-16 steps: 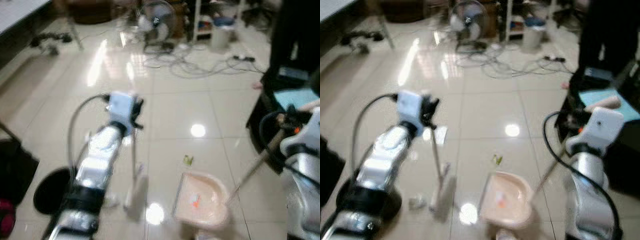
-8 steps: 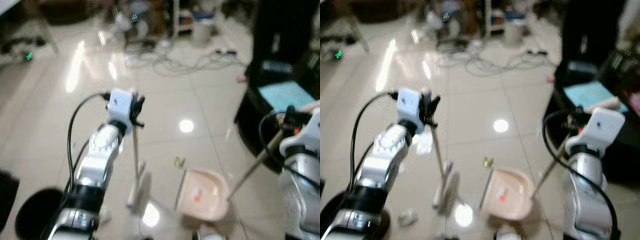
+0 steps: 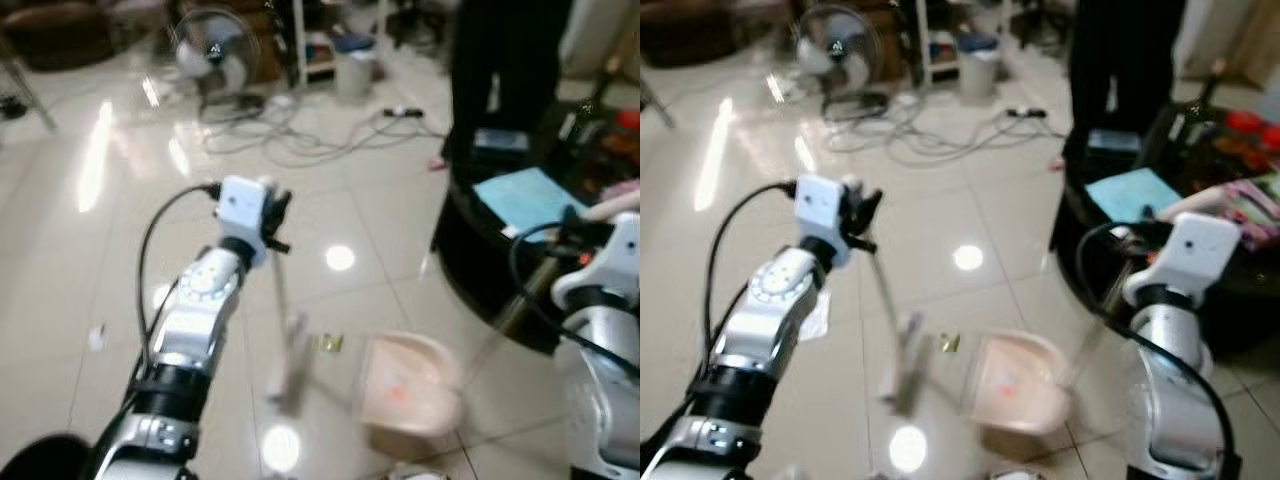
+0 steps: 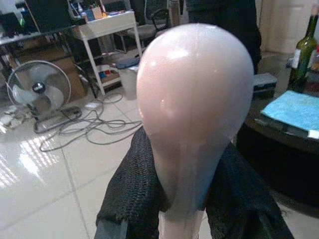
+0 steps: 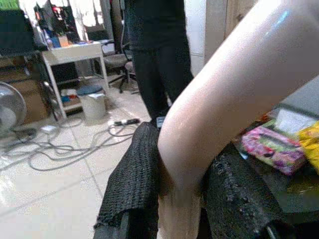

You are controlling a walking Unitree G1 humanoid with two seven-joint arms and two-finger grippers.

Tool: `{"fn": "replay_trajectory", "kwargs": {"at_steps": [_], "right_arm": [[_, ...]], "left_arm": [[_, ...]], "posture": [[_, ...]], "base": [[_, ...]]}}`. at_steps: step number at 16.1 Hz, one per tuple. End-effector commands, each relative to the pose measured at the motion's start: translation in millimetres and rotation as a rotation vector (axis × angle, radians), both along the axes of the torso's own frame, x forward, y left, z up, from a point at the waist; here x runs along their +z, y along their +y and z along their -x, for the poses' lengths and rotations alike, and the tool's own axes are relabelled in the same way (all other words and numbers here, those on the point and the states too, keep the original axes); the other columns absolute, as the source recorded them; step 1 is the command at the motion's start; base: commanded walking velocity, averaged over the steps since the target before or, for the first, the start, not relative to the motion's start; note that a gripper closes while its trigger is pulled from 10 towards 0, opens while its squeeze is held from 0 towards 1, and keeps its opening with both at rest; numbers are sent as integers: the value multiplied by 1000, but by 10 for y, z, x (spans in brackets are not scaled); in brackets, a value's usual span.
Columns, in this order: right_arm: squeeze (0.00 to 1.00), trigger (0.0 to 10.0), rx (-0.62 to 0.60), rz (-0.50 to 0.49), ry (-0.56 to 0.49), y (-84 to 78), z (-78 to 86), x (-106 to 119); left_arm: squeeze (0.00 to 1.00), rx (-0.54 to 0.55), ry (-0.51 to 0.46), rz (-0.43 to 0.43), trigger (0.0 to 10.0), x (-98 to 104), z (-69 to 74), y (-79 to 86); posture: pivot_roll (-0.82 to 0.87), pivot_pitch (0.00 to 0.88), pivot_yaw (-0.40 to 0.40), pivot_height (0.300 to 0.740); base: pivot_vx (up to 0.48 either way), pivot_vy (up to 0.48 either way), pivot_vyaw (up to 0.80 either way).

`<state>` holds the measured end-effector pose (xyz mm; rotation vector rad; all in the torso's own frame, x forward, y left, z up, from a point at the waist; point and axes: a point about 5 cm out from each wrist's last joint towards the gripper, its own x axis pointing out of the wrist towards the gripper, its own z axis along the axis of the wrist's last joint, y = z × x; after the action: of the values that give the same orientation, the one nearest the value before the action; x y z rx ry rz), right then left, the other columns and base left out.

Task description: Sweep floor

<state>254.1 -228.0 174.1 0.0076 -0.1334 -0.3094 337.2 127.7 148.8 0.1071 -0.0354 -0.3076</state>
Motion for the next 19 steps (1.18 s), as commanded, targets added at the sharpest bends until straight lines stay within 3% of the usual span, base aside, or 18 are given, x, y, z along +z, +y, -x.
{"fn": "replay_trajectory", "kwargs": {"at_steps": [1, 8, 17, 19], "right_arm": [[0, 10000, -3, 20, -19, -20, 6, 51], [0, 10000, 75, 31, -12, 111, -83, 41], [0, 10000, -2, 8, -4, 23, 16, -31], [0, 10000, -17, -6, 4, 0, 32, -51]], "left_arm": [[0, -6, -33, 15, 10000, 55, 24, -33], [0, 34, -25, 20, 10000, 25, 64, 57], [0, -22, -21, 19, 10000, 51, 11, -83], [0, -26, -22, 18, 10000, 56, 3, -89]], "posture": [[-179, 42, 43, 740], [-169, 36, 44, 740], [-179, 57, 82, 740], [-178, 59, 84, 740]], "base": [[334, 0, 0], [337, 0, 150], [337, 0, 0], [336, 0, -728]]}}
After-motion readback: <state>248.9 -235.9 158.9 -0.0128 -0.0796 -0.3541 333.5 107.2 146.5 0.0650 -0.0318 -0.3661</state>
